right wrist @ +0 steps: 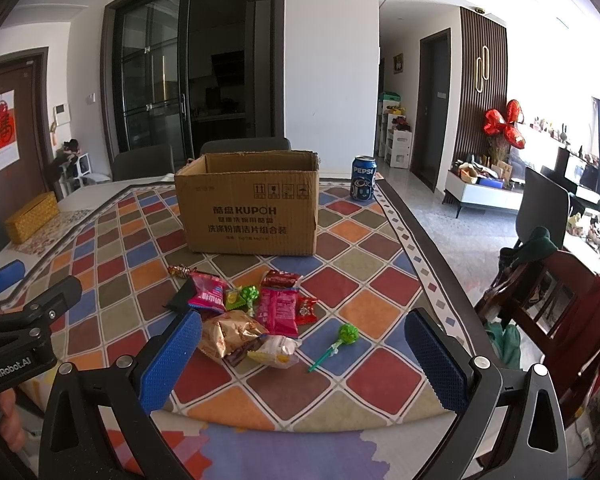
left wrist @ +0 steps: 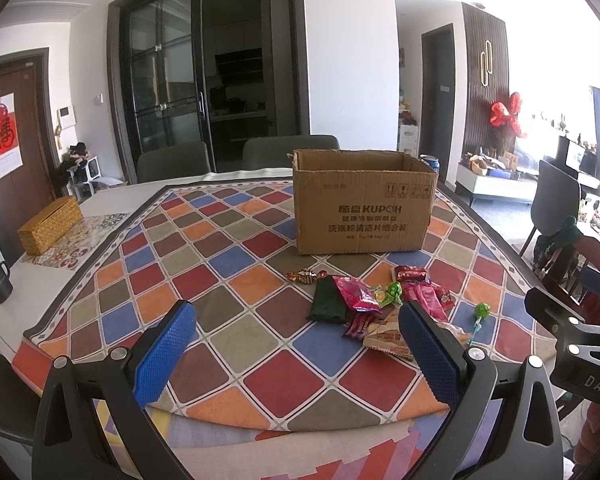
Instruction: Organize snacks
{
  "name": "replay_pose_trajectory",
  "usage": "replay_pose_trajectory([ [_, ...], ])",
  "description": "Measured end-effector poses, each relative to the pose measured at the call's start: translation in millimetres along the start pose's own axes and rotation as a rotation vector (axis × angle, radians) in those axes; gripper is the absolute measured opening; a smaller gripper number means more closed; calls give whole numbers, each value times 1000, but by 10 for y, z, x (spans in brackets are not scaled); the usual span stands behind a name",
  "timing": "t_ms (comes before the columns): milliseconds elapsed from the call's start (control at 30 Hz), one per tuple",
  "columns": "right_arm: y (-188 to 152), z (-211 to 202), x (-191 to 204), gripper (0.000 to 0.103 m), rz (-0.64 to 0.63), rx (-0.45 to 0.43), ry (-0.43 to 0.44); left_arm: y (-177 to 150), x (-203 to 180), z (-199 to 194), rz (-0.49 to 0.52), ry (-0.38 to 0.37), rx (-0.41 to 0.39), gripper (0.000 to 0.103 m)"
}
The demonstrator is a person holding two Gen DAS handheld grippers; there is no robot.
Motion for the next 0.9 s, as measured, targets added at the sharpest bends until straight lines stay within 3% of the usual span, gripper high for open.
replay_pose_trajectory([
  [367,13,67,13,102,7,36,24,-35,-115,156,34,-73,35,99],
  [567,-47,247,8,102,2,76,44,-64,-245,361,93,-136,62,84],
  [900,-196,735,20,84,21,198,106,-172,-549,823,183,-301,155,70],
])
Point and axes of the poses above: each gripper's, at about its wrist camera, not at the fingertips, and z roughly the way its jaws point, x to its left, y to its top, the point moved 6 cm from there along z, roughly the way its jaws point, and after that the axes turned 1 degree about y, right-handed, at the moved point
